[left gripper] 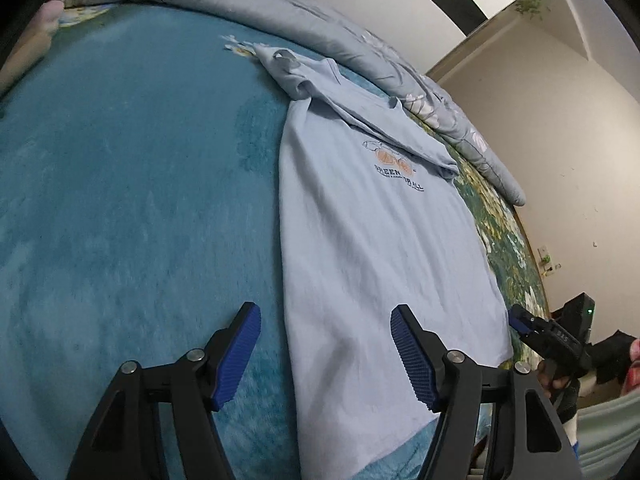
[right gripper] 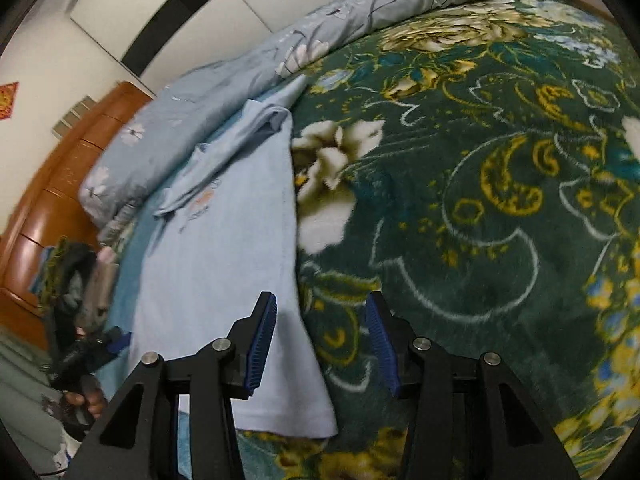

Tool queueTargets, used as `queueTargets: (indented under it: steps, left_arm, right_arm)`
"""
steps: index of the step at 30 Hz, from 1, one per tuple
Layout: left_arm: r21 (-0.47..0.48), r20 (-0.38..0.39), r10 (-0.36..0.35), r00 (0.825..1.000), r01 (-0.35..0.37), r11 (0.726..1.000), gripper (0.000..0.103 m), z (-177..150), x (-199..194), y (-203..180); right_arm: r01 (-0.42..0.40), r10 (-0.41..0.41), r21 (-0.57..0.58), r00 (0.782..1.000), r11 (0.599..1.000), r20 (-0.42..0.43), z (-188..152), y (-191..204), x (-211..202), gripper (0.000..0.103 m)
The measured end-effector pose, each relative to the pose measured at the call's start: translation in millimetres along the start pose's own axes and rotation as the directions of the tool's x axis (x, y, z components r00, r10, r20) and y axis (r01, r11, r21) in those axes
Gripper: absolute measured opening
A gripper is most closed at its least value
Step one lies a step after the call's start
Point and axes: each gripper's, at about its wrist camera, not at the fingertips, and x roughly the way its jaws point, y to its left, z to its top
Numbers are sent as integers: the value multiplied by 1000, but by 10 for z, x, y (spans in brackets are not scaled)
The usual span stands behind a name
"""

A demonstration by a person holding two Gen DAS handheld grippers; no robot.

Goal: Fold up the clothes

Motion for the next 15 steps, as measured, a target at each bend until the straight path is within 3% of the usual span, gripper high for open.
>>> queueTargets:
  steps: [4, 7, 9, 15]
  left_arm:
    - [-45, -52, -64, 997, 62, 997, 70, -153, 45, -39]
    - [-61, -39, -74, 996, 72, 996, 69, -250, 10, -37]
    - [-110, -46, -118, 992, 113, 988, 67, -308, -25, 10]
    - [-199, -54, -169, 984, 156, 968, 45, -457, -73, 121]
  right_arm:
    - [-89, 89, 6, 996, 996, -14, -82, 23, 56, 48]
    - [-152, 152, 9, 988, 988, -30, -160, 27, 102, 48]
    - [-185, 185, 3, 982, 983, -39, -215, 9, 112, 48]
    - [-232, 233, 14, 972, 973, -39, -280, -32, 101, 47]
